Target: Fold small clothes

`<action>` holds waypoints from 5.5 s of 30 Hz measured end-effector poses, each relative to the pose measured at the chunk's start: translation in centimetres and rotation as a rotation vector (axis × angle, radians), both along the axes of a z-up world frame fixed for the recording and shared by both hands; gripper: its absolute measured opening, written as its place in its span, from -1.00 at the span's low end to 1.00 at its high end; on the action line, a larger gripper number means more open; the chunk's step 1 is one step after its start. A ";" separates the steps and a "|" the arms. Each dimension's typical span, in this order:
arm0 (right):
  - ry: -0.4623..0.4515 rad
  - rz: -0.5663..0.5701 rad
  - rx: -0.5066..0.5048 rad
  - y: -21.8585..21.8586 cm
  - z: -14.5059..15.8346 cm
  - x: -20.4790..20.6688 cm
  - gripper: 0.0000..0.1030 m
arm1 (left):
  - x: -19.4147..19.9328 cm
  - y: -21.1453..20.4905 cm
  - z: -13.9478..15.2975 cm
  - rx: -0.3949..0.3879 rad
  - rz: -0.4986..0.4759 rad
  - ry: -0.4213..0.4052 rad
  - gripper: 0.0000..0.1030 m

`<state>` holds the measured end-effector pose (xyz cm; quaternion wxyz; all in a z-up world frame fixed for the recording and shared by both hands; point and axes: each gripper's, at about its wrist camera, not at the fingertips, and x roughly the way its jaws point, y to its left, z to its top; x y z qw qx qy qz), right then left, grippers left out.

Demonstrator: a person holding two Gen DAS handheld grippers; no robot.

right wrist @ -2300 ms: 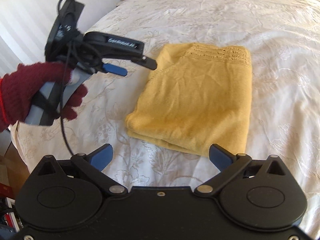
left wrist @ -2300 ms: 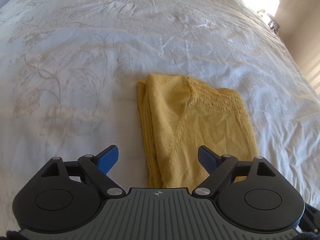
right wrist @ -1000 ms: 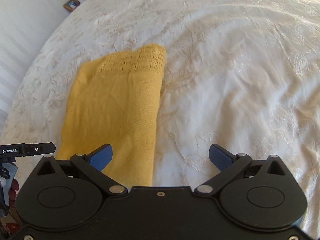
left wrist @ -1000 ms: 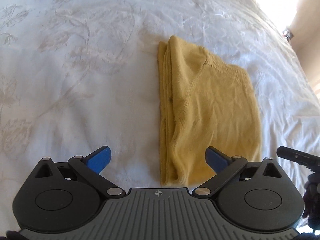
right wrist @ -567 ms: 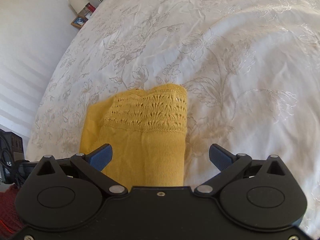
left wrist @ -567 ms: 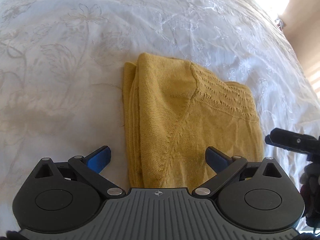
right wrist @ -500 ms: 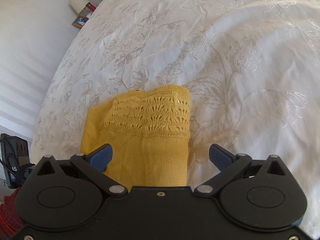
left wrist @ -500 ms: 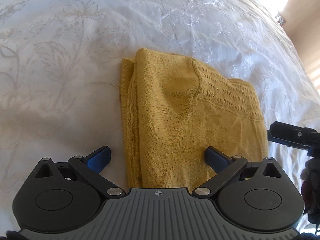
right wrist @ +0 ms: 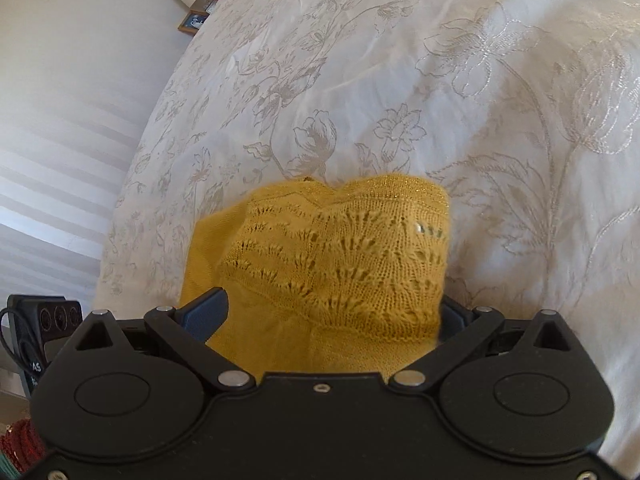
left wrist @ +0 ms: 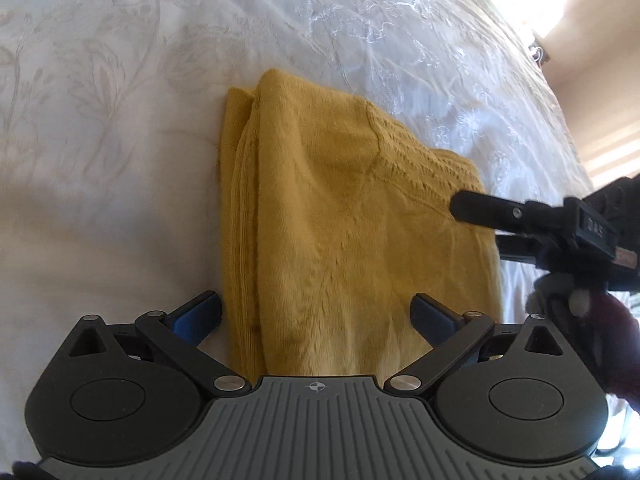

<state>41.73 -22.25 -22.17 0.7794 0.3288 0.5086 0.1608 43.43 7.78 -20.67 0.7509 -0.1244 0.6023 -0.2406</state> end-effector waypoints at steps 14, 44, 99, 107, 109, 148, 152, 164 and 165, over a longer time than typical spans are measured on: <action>-0.003 0.001 -0.021 0.2 -0.2 0.1 1.00 | -4.6 0.9 0.0 -0.049 0.074 0.040 0.98; -0.049 -0.045 -0.148 -0.1 10.3 -10.4 -0.29 | -11.4 -3.2 4.9 -0.227 -0.026 0.016 -0.72; 0.072 -0.027 -0.565 -7.2 2.7 -14.8 0.99 | -7.9 -12.2 -0.3 0.419 0.021 -0.216 0.82; 0.072 -0.052 -0.544 -7.8 1.8 -15.1 1.00 | -7.3 -11.5 -1.2 0.413 0.061 -0.175 1.00; 0.066 -0.057 -0.533 -7.9 2.0 -15.2 1.00 | -7.0 -11.0 -1.0 0.399 0.092 -0.163 1.00; -0.197 0.008 -0.628 -0.6 13.0 -30.3 0.99 | -25.3 -10.5 12.3 0.382 0.081 -0.429 0.95; -0.214 -0.043 -0.625 1.0 14.5 -32.6 0.98 | -27.2 -9.9 13.1 0.430 0.093 -0.439 0.95; -0.198 -0.174 -0.752 5.0 19.0 -38.4 0.98 | -32.4 -6.8 15.9 0.510 0.194 -0.443 0.94; -0.191 -0.190 -0.750 5.2 19.3 -38.8 0.98 | -32.8 -6.7 16.1 0.514 0.194 -0.448 0.94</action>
